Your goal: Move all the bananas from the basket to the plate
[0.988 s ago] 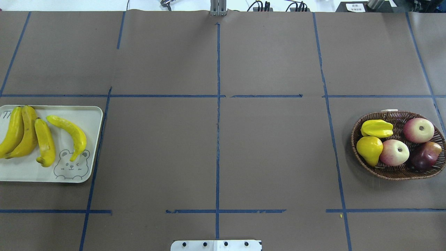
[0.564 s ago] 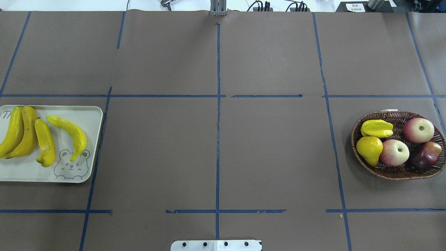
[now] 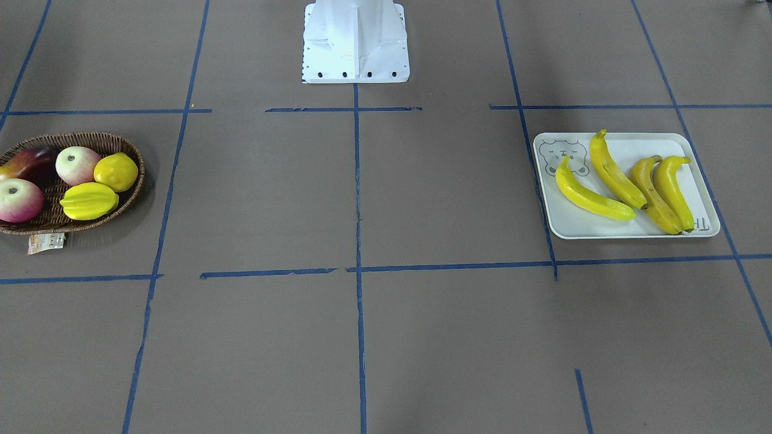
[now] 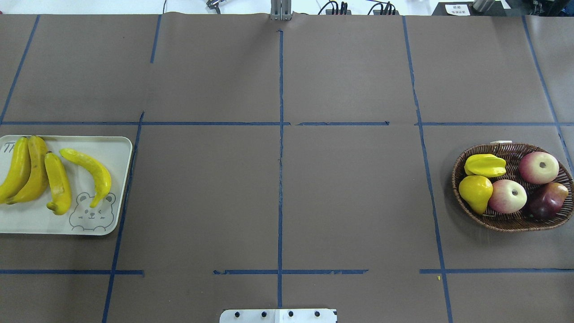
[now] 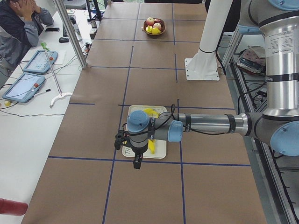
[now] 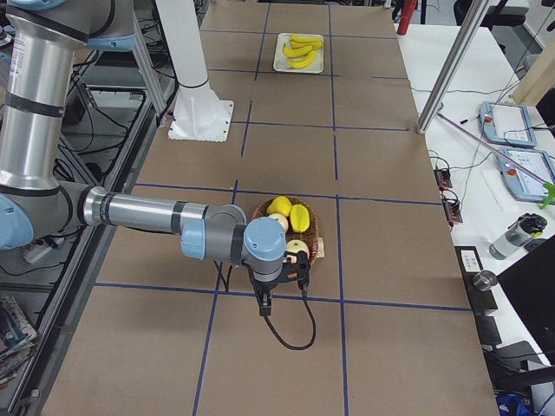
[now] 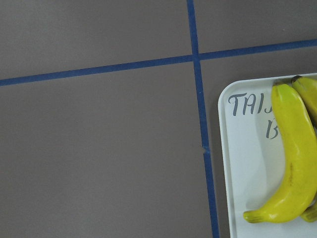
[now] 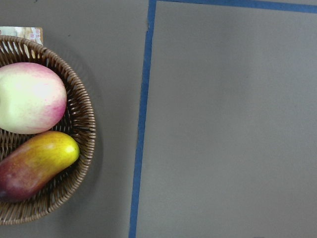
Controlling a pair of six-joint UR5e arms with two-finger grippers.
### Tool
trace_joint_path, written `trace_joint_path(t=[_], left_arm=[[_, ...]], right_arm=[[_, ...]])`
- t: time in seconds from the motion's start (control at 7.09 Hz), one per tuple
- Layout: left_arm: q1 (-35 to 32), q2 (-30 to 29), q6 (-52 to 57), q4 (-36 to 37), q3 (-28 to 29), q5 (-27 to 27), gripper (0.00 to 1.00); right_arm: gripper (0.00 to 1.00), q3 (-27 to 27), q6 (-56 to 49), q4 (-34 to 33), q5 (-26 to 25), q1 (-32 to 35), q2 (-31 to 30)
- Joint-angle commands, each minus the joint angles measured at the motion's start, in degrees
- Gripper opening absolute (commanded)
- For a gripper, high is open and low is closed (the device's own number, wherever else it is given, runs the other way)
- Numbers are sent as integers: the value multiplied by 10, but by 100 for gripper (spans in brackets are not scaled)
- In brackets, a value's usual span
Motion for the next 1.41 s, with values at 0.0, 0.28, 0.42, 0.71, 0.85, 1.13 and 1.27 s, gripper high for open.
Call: trace_joint_path(t=[0.0, 0.28, 0.42, 0.71, 0.85, 1.13, 1.27], left_arm=[[3, -6, 62, 103, -17, -3, 100], [2, -5, 55, 102, -10, -13, 100], [2, -5, 54, 101, -8, -61, 100], [2, -2, 60, 102, -19, -61, 100], [2, -2, 60, 102, -18, -61, 100], [3, -2, 60, 102, -20, -61, 100], [3, -2, 60, 101, -20, -61, 100]], right_arm=[[100, 1, 0, 2, 1, 0, -1], [100, 2, 1, 2, 1, 0, 0], [100, 3, 1, 2, 2, -1, 0], [100, 2, 0, 3, 1, 0, 0], [100, 2, 0, 3, 1, -1, 0], [100, 2, 0, 2, 1, 0, 0], [100, 2, 0, 2, 1, 0, 0]])
